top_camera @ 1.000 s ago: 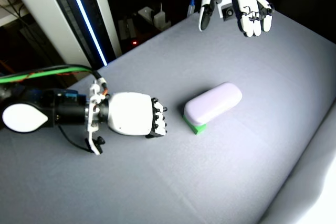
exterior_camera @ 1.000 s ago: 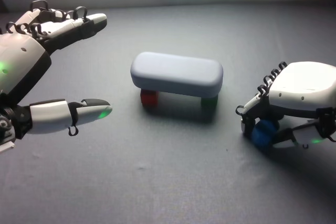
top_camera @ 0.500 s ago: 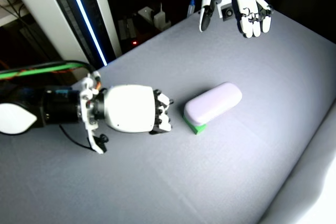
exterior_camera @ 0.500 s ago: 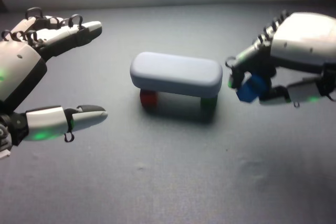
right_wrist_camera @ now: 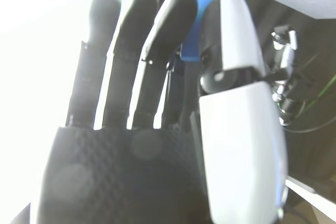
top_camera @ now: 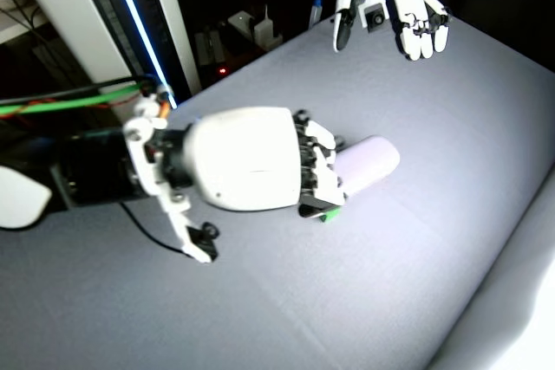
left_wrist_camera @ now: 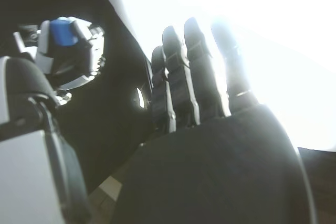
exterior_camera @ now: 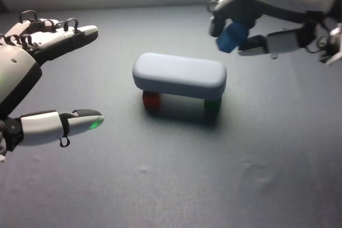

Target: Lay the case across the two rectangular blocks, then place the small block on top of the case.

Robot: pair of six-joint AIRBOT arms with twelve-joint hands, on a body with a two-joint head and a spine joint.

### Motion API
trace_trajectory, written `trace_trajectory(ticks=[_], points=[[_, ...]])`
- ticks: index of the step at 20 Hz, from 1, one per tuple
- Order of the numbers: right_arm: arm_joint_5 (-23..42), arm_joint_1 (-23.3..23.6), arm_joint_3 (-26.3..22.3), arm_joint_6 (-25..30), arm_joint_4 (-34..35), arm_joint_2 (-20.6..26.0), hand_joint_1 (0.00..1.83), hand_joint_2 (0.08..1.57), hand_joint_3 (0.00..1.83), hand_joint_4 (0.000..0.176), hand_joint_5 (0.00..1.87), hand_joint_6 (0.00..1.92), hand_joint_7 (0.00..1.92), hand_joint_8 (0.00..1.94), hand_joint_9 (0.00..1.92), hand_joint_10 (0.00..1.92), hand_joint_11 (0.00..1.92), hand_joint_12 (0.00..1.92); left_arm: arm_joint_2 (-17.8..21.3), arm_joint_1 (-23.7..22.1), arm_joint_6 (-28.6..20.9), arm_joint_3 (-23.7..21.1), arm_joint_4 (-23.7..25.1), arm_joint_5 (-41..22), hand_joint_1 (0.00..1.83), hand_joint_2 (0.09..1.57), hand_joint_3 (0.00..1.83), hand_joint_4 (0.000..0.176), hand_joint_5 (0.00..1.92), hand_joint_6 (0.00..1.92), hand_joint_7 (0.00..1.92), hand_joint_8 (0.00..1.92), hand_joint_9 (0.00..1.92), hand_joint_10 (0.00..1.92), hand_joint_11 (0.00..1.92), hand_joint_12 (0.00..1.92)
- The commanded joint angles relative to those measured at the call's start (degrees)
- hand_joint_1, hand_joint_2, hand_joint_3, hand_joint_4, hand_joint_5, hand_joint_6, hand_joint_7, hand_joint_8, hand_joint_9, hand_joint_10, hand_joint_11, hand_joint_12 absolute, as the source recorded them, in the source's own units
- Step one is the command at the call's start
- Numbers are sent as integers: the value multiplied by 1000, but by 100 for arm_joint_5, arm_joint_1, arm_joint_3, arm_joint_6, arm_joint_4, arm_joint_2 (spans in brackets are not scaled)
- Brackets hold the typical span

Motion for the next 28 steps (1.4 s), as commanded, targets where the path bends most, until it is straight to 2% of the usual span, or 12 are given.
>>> trace_trajectory(ticks=[1,3,5,8,12,13,15,17,19,25,26,28], points=[[381,135,65,0,185,-24,1259,1048,0,0,1032,870,1202,748,1044,1117,891,1478,33,-44,-15,27,19,-668,797,921,0,0,371,1,481,1,392,4,0,686],[234,215,163,0,56,-190,1261,1047,0,0,1012,917,1230,682,1092,1083,954,1423,18,-45,-15,44,19,-655,815,916,0,0,379,2,491,3,403,5,0,704],[112,278,227,0,-99,-344,1264,1030,0,0,1054,899,1284,530,1114,915,899,1364,8,-46,-21,59,22,-642,799,923,1,0,362,0,472,1,364,3,0,621],[8,314,289,0,-209,-521,1252,1050,2,0,1017,990,1220,600,1058,911,840,1400,4,-54,-22,64,32,-636,793,929,2,0,363,1,477,3,373,7,0,612],[-156,313,356,0,-235,-639,1272,1044,0,0,962,1054,1317,463,1085,1005,856,1401,3,-62,-25,58,33,-651,776,933,3,4,364,1,466,0,391,11,0,609],[-204,312,379,0,-235,-672,1281,1027,0,0,1030,883,1323,523,1144,1073,952,1506,5,-62,-29,56,33,-657,779,926,0,1,369,2,467,0,391,10,0,611],[-326,310,447,0,-239,-759,1285,1018,0,0,1055,828,1334,519,1153,1113,978,1540,8,-66,-35,56,33,-657,780,925,0,1,370,3,467,1,392,9,0,612],[-430,308,499,0,-284,-819,1263,1047,4,0,1056,808,1168,838,1028,1193,894,1560,6,-73,-35,58,33,-656,754,925,1,11,365,0,478,1,415,10,0,689],[-484,308,543,0,-313,-875,1261,1048,1,0,1028,891,1195,754,1048,1120,912,1478,6,-78,-35,59,35,-654,769,931,3,3,363,0,477,1,419,11,0,691],[-654,306,572,0,-484,-965,1254,1049,1,0,1027,924,1191,725,967,1155,800,1535,-2,-95,-35,63,44,-652,795,931,0,0,372,1,486,1,436,6,0,716],[-682,305,575,0,-504,-966,1252,1056,1,1,1014,948,1173,746,980,1191,847,1542,-3,-97,-37,63,46,-650,796,934,1,11,367,2,493,1,439,2,0,722],[-731,305,577,0,-568,-966,1252,1056,1,2,1015,946,1172,749,979,1191,846,1540,-5,-97,-42,63,46,-649,795,935,2,14,364,2,493,1,437,1,0,712]])
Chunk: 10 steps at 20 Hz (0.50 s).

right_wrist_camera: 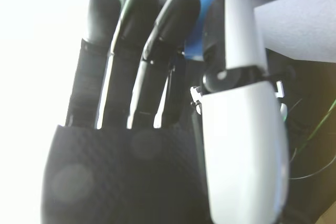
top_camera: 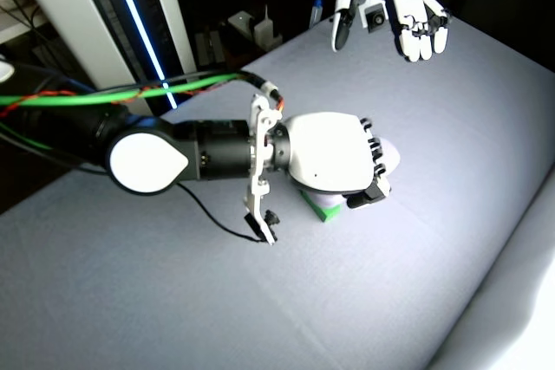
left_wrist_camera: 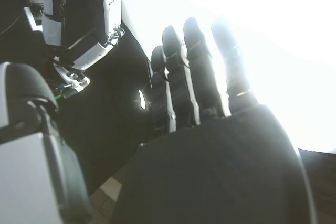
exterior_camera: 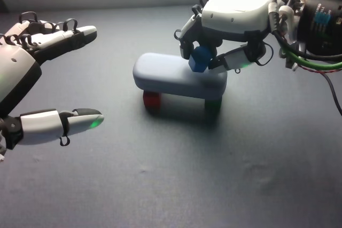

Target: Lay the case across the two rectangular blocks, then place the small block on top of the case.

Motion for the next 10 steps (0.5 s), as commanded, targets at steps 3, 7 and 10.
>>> trace_trajectory(ticks=[3,7,10], points=[[414,79,29,-2,136,14,1260,1041,0,0,1041,925,1232,607,1006,1065,829,1475,-10,-71,-40,30,48,-711,781,939,2,25,354,0,491,0,441,2,0,702],[353,79,21,1,-40,14,1231,1092,5,15,1005,922,1022,1006,892,1163,773,1526,-17,-71,-44,31,48,-710,780,932,0,21,362,2,498,2,428,1,0,678],[337,79,20,1,-71,14,1173,1085,1,0,1020,907,625,1240,575,1510,528,1831,-17,-71,-50,31,48,-710,775,930,0,6,373,3,503,1,440,5,0,718]])
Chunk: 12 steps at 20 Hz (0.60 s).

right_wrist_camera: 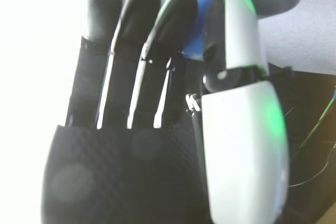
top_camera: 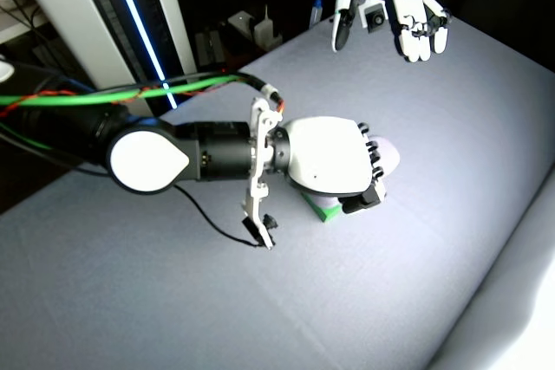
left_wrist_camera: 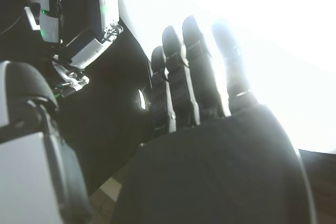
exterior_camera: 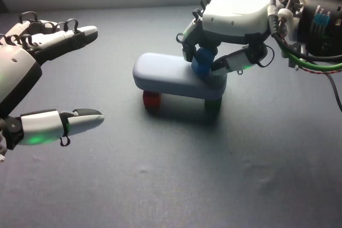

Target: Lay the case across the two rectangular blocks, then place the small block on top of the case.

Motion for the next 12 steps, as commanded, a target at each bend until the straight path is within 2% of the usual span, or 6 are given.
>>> trace_trajectory(ticks=[1,7,9,10,11,12], points=[[420,79,20,-3,133,12,1157,1089,1,0,1010,924,546,1335,512,1627,484,1903,-13,-71,-45,31,47,-715,781,934,0,4,370,1,500,0,444,6,0,719],[381,79,26,-3,125,12,1138,1098,1,0,992,956,397,1499,453,1771,504,1921,-15,-73,-53,30,50,-717,777,935,0,12,364,3,500,2,448,4,0,758],[368,79,29,-3,125,12,1116,1104,0,0,978,981,431,1202,444,1488,425,1799,-15,-73,-62,30,51,-720,790,932,0,13,366,2,497,0,447,2,0,720],[363,79,29,-3,125,12,1164,1007,0,0,768,592,475,915,458,1212,381,1619,-16,-73,-62,30,52,-721,778,926,0,20,368,3,498,0,447,2,0,716],[362,79,29,-3,125,12,1164,1007,0,0,768,592,475,915,458,1212,381,1619,-18,-73,-62,30,52,-721,778,926,0,20,368,3,498,0,447,2,0,716],[359,79,30,-3,125,12,1132,978,0,57,713,227,522,524,475,839,297,1422,-18,-73,-64,30,52,-723,759,931,0,11,363,1,501,1,456,3,0,745]])
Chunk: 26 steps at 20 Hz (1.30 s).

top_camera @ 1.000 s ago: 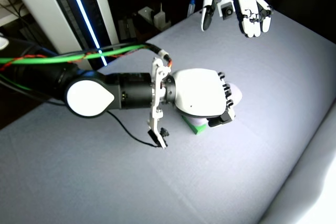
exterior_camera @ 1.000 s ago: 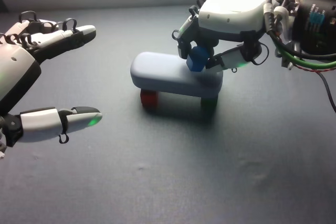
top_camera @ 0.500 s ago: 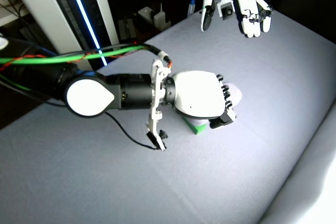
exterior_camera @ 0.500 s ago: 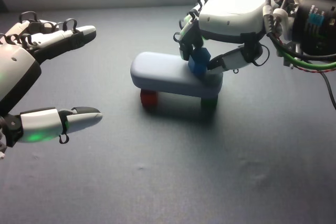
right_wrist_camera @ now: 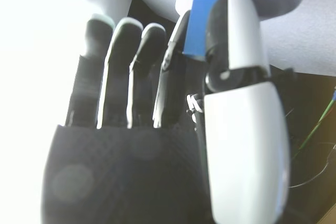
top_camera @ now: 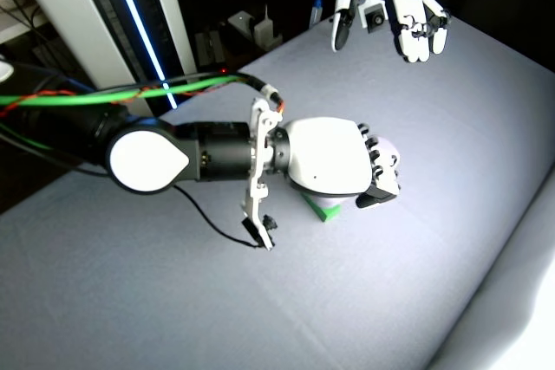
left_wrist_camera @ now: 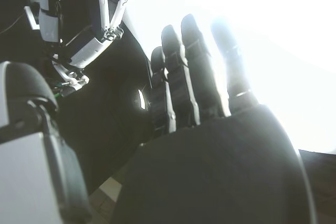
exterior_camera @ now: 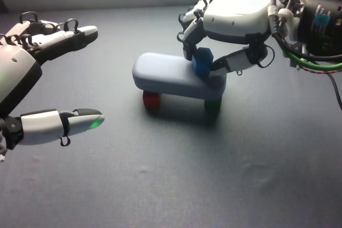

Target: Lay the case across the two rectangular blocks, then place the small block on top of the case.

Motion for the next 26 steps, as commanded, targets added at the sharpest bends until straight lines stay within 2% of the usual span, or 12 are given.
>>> trace_trajectory(ticks=[1,4,7,10,14,16,17,18,21,24,25,26], points=[[419,79,23,-1,152,12,1120,982,0,61,706,123,515,503,446,870,266,1434,-18,-74,-51,30,52,-723,762,931,0,13,365,2,510,2,471,6,0,787],[409,79,25,-1,152,12,1120,979,0,65,703,31,494,463,439,827,262,1412,-19,-75,-51,30,53,-724,755,938,1,17,356,1,497,2,449,5,0,704],[406,79,25,-1,152,12,1115,969,0,58,628,0,547,168,477,555,200,1300,-22,-75,-58,30,53,-724,784,937,1,16,363,2,504,3,450,4,0,694],[406,79,27,-1,152,12,1117,988,0,65,557,0,545,44,482,401,114,1278,-25,-75,-60,32,54,-723,803,938,0,8,370,1,510,2,450,3,0,679],[392,79,23,-2,121,12,1091,968,0,20,555,0,567,34,502,420,113,1331,-28,-75,-65,31,56,-723,778,933,0,4,367,0,511,0,480,7,0,790],[348,81,10,-2,41,13,1068,971,0,25,548,0,561,29,483,411,74,1320,-29,-74,-66,27,56,-728,793,932,0,0,372,1,509,0,465,3,0,760],[326,82,7,-2,12,13,1040,962,0,84,548,1,566,30,490,419,80,1325,-29,-73,-72,25,56,-728,794,931,0,8,369,0,511,0,467,2,0,759],[315,83,-1,-2,3,13,1035,954,0,90,551,2,568,29,495,424,99,1331,-29,-72,-75,23,56,-728,790,932,0,11,369,0,510,0,459,4,0,714],[308,112,-49,-1,1,121,1050,958,0,49,545,0,575,9,550,317,238,1174,-32,-69,-78,21,55,-728,795,923,0,0,395,3,521,2,453,2,0,743],[311,336,-168,-75,-10,355,1045,956,0,59,547,0,558,1,568,159,139,1209,-34,-53,-92,11,53,-749,798,929,2,0,387,2,518,1,459,2,0,771],[310,415,-228,-159,-28,437,1068,957,0,19,545,0,573,4,598,135,182,1267,-35,-52,-92,6,52,-749,785,928,1,0,388,2,514,0,453,0,0,771],[310,487,-285,-241,-33,519,1059,968,2,22,531,0,582,5,592,120,170,1301,-39,-51,-92,4,50,-747,778,931,2,0,384,0,506,0,451,0,0,753]])
